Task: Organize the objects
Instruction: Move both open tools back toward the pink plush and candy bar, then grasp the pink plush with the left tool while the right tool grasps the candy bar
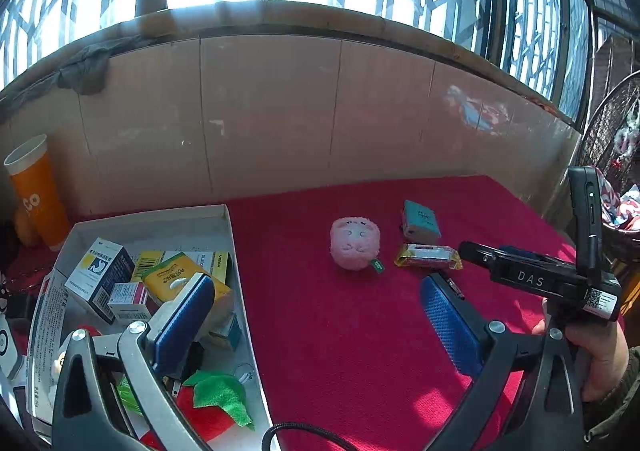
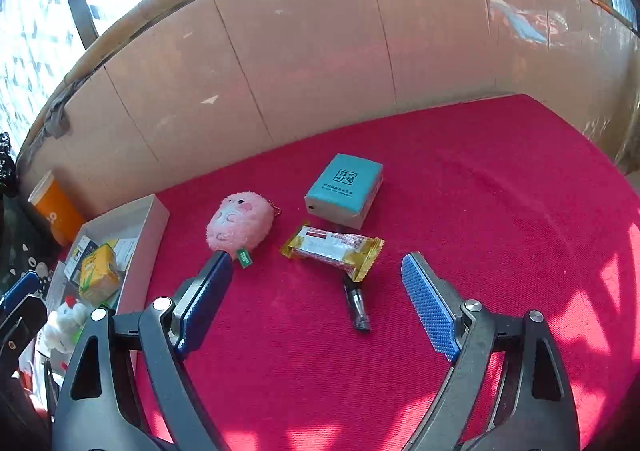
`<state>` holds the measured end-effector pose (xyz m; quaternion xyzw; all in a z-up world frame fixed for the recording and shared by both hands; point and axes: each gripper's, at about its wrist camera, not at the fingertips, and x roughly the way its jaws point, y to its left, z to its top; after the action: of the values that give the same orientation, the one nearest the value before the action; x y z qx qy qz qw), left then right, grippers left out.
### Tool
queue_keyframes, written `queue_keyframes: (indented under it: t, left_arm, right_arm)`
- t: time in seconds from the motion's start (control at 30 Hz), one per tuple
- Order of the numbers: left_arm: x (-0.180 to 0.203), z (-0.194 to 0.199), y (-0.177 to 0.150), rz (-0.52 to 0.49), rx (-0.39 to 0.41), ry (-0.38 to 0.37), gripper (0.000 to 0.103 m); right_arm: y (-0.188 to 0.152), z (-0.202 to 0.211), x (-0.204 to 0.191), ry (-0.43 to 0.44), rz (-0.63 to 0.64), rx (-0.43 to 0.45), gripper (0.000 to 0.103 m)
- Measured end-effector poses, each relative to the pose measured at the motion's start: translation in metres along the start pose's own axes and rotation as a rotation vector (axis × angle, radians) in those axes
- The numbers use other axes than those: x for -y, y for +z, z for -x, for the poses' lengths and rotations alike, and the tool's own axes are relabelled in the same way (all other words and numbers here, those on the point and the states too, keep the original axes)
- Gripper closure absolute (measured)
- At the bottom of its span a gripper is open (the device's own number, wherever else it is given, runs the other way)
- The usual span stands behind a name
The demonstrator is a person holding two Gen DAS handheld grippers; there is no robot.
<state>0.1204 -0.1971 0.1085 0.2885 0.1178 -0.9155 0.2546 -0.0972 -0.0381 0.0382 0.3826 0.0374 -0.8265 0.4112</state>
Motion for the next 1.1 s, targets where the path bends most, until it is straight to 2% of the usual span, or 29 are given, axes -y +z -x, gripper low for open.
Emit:
queue_keyframes:
  t: [0.13, 0.3, 0.47, 0.6, 0.67, 0.73, 0.83, 0.87, 0.9, 1.0, 1.07, 1.1]
  left_arm:
    - [0.016, -0.041, 0.015, -0.038, -0.089, -0.036, 0.0]
    - [0.027, -0.089, 0.03, -0.038, -0.158, -0.078, 0.0]
    - [0.031, -0.13, 0.037, -0.049, -0.197, -0.026, 0.0]
    - [0.027, -0.156, 0.041, -0.011, -0.242, -0.023, 0.0]
    - [0.027, -0.166, 0.04, -0.026, -0.27, -0.01, 0.0]
    - [0.028, -0.176, 0.039, -0.046, -0.286, 0.008, 0.005]
    - [0.025, -0.189, 0.038, -0.038, -0.316, -0.005, 0.01]
    - [0.026, -0.192, 0.037, -0.036, -0.322, -0.011, 0.01]
    - [0.026, -0.195, 0.037, -0.036, -0.326, -0.013, 0.01]
    - [0.026, -0.206, 0.035, -0.034, -0.338, -0.012, 0.011]
    - [0.027, -0.208, 0.034, -0.039, -0.339, -0.018, 0.024]
    - [0.029, -0.208, 0.033, -0.041, -0.339, -0.036, 0.046]
  right_arm:
    - [0.002, -0.014, 0.02, 0.021, 0.07, -0.033, 0.016]
    - [0.002, -0.026, 0.008, 0.039, 0.232, -0.023, 0.016]
    - [0.002, -0.047, -0.014, 0.033, 0.359, -0.043, 0.016]
    - [0.006, -0.068, -0.02, 0.03, 0.37, -0.079, 0.016]
    - [0.006, -0.078, -0.02, 0.019, 0.372, -0.116, 0.016]
    - [0.006, -0.082, -0.019, 0.032, 0.372, -0.136, 0.016]
    - [0.006, -0.082, -0.018, 0.036, 0.382, -0.134, 0.016]
    - [0.006, -0.083, -0.017, 0.039, 0.378, -0.137, 0.021]
    - [0.006, -0.084, -0.016, 0.048, 0.376, -0.144, 0.034]
    - [0.005, -0.089, -0.017, 0.041, 0.385, -0.165, 0.049]
    - [0.004, -0.089, -0.021, 0.033, 0.407, -0.162, 0.061]
    - [0.003, -0.089, -0.023, 0.029, 0.417, -0.159, 0.066]
